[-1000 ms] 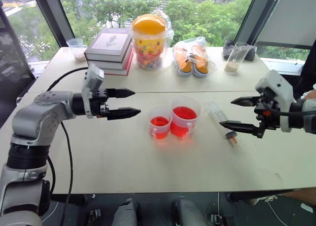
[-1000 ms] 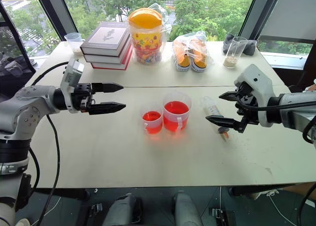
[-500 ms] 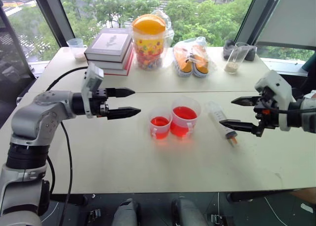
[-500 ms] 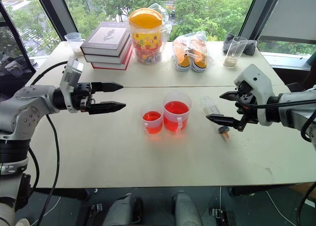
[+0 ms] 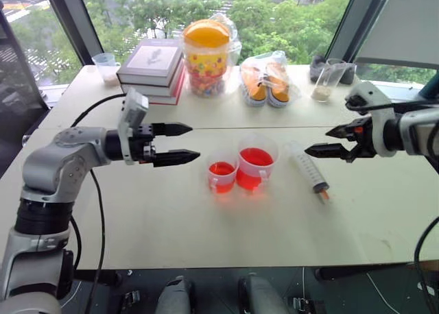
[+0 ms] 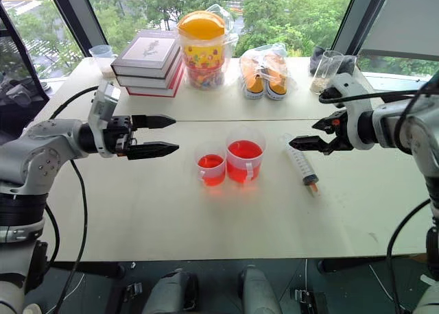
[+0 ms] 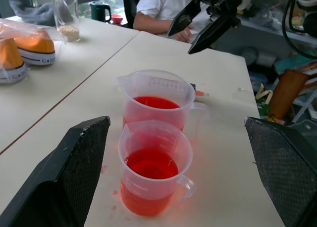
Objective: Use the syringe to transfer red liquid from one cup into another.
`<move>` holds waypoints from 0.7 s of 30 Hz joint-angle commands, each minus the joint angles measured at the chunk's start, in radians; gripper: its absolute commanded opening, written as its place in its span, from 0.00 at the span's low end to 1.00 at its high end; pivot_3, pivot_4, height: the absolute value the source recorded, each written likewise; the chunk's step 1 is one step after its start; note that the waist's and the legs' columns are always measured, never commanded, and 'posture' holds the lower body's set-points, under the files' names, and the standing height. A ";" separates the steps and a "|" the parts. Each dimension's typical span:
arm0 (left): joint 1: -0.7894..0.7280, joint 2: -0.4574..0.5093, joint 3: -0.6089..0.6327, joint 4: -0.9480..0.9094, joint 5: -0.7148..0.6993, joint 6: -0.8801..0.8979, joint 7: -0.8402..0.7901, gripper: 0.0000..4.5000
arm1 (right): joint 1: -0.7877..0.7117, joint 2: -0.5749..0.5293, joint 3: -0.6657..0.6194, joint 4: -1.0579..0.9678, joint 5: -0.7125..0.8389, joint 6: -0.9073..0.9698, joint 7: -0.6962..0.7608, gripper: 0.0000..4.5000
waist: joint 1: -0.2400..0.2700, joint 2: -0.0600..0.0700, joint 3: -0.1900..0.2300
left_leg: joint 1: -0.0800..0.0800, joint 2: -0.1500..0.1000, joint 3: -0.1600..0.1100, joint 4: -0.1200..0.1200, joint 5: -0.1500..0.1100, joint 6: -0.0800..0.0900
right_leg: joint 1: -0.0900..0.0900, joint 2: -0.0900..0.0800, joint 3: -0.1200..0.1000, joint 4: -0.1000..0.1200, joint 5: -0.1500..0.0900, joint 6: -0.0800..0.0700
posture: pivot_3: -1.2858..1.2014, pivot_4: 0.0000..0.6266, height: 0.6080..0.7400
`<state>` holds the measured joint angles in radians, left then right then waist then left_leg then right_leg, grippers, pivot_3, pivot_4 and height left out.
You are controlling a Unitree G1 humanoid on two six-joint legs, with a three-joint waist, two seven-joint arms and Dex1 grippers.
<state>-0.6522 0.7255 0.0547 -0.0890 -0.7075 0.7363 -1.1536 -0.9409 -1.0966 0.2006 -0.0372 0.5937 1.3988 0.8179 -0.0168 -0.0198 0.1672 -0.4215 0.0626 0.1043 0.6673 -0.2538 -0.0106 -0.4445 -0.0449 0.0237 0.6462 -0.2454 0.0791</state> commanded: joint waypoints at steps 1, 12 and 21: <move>-0.028 -0.014 -0.006 -0.001 0.004 -0.022 -0.010 1.00 | -0.118 0.054 0.151 0.167 -0.066 0.044 0.058 0.99 | -0.002 0.000 0.000 | 0.000 0.000 0.000 0.000 0.000 0.000 | 0.000 0.000 0.000 0.000 0.000 0.000 | 0.52 0.24 1.00; 0.001 -0.051 -0.015 -0.044 0.016 -0.035 0.020 1.00 | -0.331 0.341 0.492 0.811 -0.444 -0.328 0.260 0.99 | -0.003 0.000 0.000 | -0.004 -0.001 0.000 0.000 0.000 0.000 | -0.003 0.001 -0.001 0.002 0.002 0.004 | 0.52 0.24 1.00; 0.031 -0.047 0.006 -0.088 -0.004 -0.021 0.058 1.00 | -0.363 0.477 0.472 1.055 -0.616 -0.465 0.337 0.88 | -0.002 0.000 0.000 | -0.004 0.000 0.000 0.000 0.000 0.000 | -0.004 0.001 -0.001 0.003 0.003 0.005 | 0.52 0.24 1.00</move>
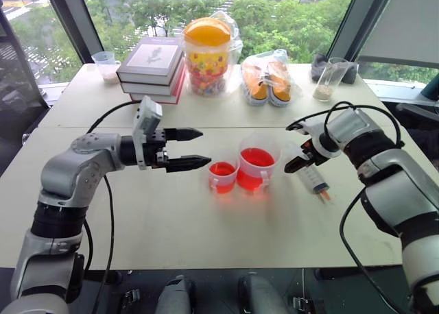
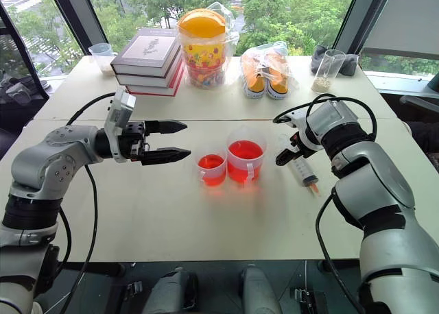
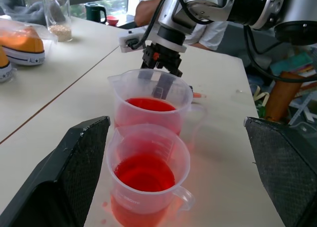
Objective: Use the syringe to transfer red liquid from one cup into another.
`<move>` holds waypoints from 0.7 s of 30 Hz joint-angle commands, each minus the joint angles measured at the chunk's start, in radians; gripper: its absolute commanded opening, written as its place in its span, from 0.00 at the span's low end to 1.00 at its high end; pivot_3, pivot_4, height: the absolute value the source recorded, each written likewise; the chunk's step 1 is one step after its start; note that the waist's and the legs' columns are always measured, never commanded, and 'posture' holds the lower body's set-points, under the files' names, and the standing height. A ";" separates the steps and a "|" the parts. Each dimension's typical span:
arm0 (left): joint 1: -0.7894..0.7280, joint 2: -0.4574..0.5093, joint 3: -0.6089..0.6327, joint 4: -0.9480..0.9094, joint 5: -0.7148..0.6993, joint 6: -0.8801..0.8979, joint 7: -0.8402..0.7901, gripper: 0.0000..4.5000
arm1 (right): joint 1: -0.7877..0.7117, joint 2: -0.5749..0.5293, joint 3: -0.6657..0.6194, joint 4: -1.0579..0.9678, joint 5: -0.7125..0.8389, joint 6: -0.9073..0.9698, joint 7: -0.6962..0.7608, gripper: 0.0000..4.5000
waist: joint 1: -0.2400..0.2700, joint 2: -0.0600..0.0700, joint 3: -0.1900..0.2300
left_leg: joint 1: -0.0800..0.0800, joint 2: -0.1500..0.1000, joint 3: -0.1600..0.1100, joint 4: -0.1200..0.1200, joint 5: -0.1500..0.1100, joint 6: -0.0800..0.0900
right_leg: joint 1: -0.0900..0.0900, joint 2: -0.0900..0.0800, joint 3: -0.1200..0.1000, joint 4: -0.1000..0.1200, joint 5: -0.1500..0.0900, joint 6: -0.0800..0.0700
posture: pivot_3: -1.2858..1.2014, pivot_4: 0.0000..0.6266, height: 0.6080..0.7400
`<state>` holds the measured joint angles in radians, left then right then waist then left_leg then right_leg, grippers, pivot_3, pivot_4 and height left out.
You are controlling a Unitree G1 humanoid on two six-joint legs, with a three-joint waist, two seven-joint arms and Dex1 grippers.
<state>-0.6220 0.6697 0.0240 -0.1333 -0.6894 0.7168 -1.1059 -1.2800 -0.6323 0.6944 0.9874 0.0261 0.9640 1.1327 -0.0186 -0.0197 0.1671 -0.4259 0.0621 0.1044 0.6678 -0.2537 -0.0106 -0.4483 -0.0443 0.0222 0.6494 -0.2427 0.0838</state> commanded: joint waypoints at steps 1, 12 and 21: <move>0.001 0.007 0.037 -0.046 -0.023 -0.002 0.013 1.00 | -0.022 0.020 -0.026 0.039 -0.062 -0.036 0.027 0.81 | 0.000 0.000 0.000 | 0.000 0.000 0.000 0.000 0.000 0.000 | 0.000 0.000 0.000 0.000 0.000 0.000 | 0.52 0.24 1.00; -0.039 0.007 0.018 -0.009 -0.018 -0.010 -0.003 1.00 | -0.089 -0.080 -0.289 -0.150 -0.054 -0.061 -0.009 0.33 | 0.001 0.002 0.001 | -0.001 0.000 0.000 0.000 0.000 0.000 | -0.001 0.000 0.000 0.001 0.000 0.000 | 0.52 0.24 1.00; -0.106 0.000 -0.008 0.065 0.004 -0.024 -0.051 1.00 | 0.148 0.079 -0.973 -0.992 0.303 -0.055 -0.361 0.33 | -0.001 0.001 0.000 | 0.000 0.002 -0.001 -0.002 0.000 -0.001 | -0.001 0.002 -0.001 0.001 0.000 0.000 | 0.52 0.24 1.00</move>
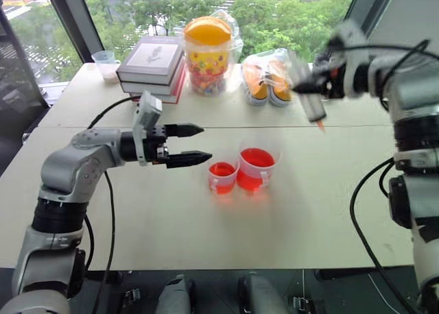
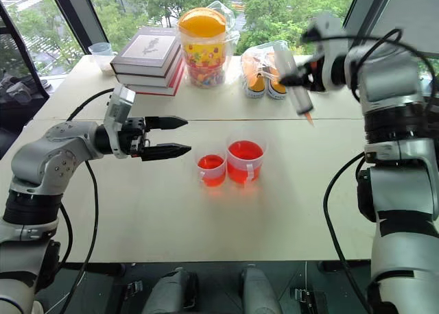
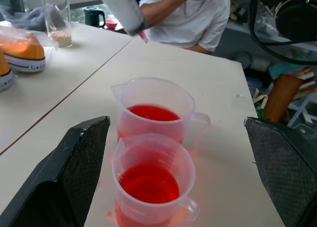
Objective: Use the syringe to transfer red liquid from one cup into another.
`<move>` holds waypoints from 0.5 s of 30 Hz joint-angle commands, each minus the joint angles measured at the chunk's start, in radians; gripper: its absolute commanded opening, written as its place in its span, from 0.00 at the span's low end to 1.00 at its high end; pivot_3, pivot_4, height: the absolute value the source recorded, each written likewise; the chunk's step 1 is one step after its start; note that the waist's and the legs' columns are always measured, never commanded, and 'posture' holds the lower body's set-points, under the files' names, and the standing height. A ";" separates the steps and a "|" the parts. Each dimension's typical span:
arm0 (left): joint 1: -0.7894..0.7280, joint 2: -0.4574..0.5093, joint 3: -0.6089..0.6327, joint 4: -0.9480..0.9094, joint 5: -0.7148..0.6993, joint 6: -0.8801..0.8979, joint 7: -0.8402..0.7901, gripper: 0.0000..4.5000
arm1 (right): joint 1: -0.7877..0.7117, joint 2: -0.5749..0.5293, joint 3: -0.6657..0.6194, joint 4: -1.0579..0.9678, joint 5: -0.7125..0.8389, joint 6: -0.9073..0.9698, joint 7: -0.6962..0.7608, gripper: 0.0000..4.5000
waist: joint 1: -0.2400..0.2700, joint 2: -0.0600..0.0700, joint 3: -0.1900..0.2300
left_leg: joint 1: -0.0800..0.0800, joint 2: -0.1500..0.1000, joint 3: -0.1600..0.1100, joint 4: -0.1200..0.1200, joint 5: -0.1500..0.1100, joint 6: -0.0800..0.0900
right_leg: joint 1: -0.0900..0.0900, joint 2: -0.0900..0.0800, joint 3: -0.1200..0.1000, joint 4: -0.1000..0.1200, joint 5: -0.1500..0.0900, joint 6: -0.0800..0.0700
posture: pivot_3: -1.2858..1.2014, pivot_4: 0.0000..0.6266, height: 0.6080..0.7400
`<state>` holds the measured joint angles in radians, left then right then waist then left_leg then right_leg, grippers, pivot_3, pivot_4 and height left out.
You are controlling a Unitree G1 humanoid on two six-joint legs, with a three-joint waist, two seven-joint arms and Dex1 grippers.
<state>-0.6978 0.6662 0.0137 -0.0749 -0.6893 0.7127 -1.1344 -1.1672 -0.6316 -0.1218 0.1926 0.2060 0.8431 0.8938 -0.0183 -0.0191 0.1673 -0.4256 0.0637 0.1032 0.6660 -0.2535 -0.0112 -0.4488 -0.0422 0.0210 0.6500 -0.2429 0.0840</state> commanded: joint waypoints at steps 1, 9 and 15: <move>-0.037 0.001 0.001 0.014 0.005 -0.018 -0.027 1.00 | 0.063 0.111 -0.186 -0.264 0.152 0.094 -0.155 0.33 | 0.001 0.000 0.000 | 0.000 0.000 0.000 0.000 0.001 -0.001 | 0.000 0.000 0.000 0.001 0.000 0.000 | 0.52 0.24 1.00; -0.112 -0.041 -0.010 0.076 0.006 -0.012 -0.037 1.00 | 0.468 0.304 -0.159 -0.667 0.239 -0.058 -0.303 0.33 | 0.007 0.000 0.000 | 0.000 -0.003 -0.002 0.003 0.002 -0.003 | 0.004 -0.004 -0.002 -0.001 0.000 0.000 | 0.52 0.24 1.00; -0.201 -0.076 -0.023 0.146 0.010 -0.007 -0.071 1.00 | 0.688 0.338 -0.042 -0.653 0.152 -0.261 -0.356 0.33 | 0.000 0.000 0.000 | 0.001 -0.002 -0.003 0.003 0.002 -0.003 | 0.004 -0.002 -0.002 0.000 0.000 0.000 | 0.52 0.24 1.00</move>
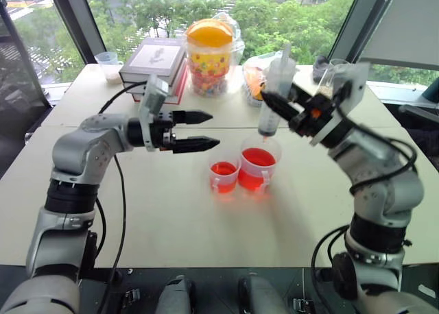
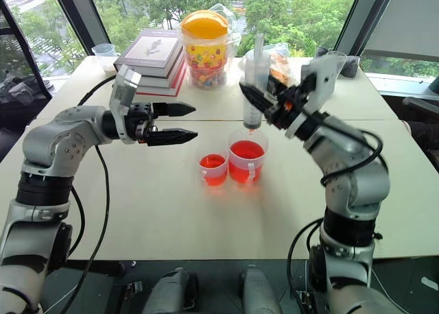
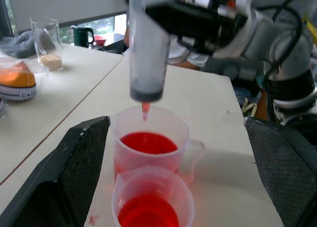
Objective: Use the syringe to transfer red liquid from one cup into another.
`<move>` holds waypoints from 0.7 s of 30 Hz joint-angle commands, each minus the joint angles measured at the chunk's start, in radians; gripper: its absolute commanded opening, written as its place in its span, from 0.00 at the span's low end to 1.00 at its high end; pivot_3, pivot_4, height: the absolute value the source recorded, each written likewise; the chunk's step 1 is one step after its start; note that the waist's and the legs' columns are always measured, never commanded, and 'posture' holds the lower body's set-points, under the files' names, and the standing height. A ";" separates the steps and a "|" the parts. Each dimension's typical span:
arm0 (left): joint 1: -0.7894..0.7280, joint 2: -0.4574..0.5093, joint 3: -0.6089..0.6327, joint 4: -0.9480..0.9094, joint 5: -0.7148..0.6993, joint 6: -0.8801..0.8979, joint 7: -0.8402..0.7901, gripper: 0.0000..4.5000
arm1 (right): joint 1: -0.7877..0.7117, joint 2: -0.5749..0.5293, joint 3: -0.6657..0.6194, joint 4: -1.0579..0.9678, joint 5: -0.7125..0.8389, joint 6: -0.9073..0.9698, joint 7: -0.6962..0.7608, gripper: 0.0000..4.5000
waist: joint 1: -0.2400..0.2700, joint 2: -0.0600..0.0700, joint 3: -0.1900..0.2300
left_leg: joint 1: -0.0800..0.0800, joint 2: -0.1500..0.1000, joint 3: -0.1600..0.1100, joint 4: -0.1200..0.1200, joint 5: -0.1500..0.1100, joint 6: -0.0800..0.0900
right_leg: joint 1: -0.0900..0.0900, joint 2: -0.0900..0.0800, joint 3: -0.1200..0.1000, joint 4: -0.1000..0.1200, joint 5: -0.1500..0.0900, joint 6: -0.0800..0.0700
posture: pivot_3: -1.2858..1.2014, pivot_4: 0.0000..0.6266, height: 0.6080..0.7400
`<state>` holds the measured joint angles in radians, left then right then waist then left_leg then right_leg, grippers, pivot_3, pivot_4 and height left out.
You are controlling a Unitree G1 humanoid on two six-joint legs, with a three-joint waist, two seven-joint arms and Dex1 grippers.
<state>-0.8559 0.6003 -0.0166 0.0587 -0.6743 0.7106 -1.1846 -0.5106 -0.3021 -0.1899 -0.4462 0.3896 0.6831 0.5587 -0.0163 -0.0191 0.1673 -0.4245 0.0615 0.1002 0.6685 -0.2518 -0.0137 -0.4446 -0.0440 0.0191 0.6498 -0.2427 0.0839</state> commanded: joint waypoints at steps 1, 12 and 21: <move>-0.056 -0.016 0.005 0.023 -0.003 -0.009 -0.026 1.00 | 0.055 0.011 0.037 -0.002 -0.040 -0.128 -0.025 0.33 | -0.003 0.000 0.000 | 0.000 0.000 0.000 0.000 0.000 0.000 | 0.000 0.000 0.000 0.000 0.000 0.000 | 0.52 0.24 1.00; -0.162 -0.115 -0.040 0.126 0.035 -0.040 -0.102 1.00 | 0.157 0.037 0.108 0.063 -0.052 -0.246 -0.071 0.33 | 0.001 0.000 0.000 | 0.000 0.000 -0.001 0.000 0.000 0.000 | 0.001 0.000 0.000 0.000 0.000 0.000 | 0.52 0.24 1.00; -0.225 -0.226 -0.089 0.247 0.105 -0.122 -0.140 1.00 | 0.171 0.023 0.141 0.051 -0.046 -0.248 -0.081 0.33 | 0.000 0.000 0.000 | 0.000 0.000 -0.001 0.000 0.000 0.000 | 0.001 0.001 0.000 0.000 0.000 0.000 | 0.52 0.24 1.00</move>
<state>-1.0509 0.3773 -0.1070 0.3071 -0.5797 0.6170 -1.3165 -0.3367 -0.2710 -0.0454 -0.3584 0.3367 0.4519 0.4788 -0.0161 -0.0192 0.1673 -0.4241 0.0614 0.0991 0.6684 -0.2517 -0.0137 -0.4440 -0.0433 0.0192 0.6495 -0.2428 0.0838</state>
